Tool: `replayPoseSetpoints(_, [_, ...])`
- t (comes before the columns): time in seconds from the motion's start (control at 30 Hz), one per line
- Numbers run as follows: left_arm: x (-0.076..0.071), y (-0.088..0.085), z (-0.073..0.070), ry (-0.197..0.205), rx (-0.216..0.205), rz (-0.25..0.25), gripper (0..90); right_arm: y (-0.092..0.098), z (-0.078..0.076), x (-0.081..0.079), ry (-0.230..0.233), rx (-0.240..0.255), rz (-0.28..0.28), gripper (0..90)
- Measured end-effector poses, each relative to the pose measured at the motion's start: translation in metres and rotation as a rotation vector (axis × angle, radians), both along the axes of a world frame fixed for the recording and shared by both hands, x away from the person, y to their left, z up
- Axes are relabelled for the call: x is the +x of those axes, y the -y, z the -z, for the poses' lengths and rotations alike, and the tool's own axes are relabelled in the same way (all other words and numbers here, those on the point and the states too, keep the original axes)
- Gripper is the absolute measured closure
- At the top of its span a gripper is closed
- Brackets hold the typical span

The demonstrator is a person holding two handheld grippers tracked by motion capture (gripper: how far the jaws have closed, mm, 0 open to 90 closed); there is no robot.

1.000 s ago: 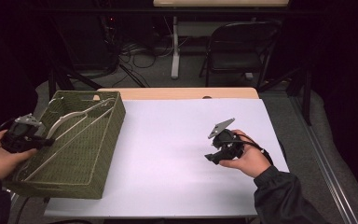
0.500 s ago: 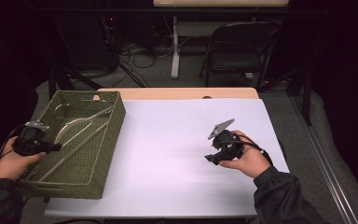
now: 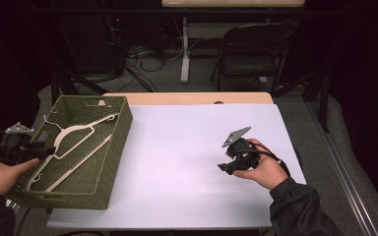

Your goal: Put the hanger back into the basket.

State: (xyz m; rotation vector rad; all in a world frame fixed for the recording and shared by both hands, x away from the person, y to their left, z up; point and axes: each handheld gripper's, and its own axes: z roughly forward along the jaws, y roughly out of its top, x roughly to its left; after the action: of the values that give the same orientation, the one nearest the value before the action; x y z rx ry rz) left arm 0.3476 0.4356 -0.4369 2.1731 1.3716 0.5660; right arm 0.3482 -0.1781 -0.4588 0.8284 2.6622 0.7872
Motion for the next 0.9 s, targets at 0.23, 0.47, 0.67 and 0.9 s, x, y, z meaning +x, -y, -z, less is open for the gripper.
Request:
replayPoseSetpoints(0.23, [-0.019,0.026,-0.009,0.047,-0.025,0.038,47.7,0.010,0.000,-0.009,0.021,0.026,0.026,43.3])
replayPoseSetpoints(0.47, [-0.039,0.067,-0.018,0.128,-0.102,0.094,45.1,0.029,0.002,-0.021,0.043,0.026,0.072,42.4])
replayPoseSetpoints(0.67, [-0.055,0.105,-0.016,0.191,-0.178,0.183,43.4,0.053,0.007,-0.038,0.082,0.084,0.161,42.0])
replayPoseSetpoints(0.9, [-0.068,0.147,-0.004,0.212,-0.238,0.281,42.2,0.084,0.024,-0.064,0.157,0.175,0.286,40.1])
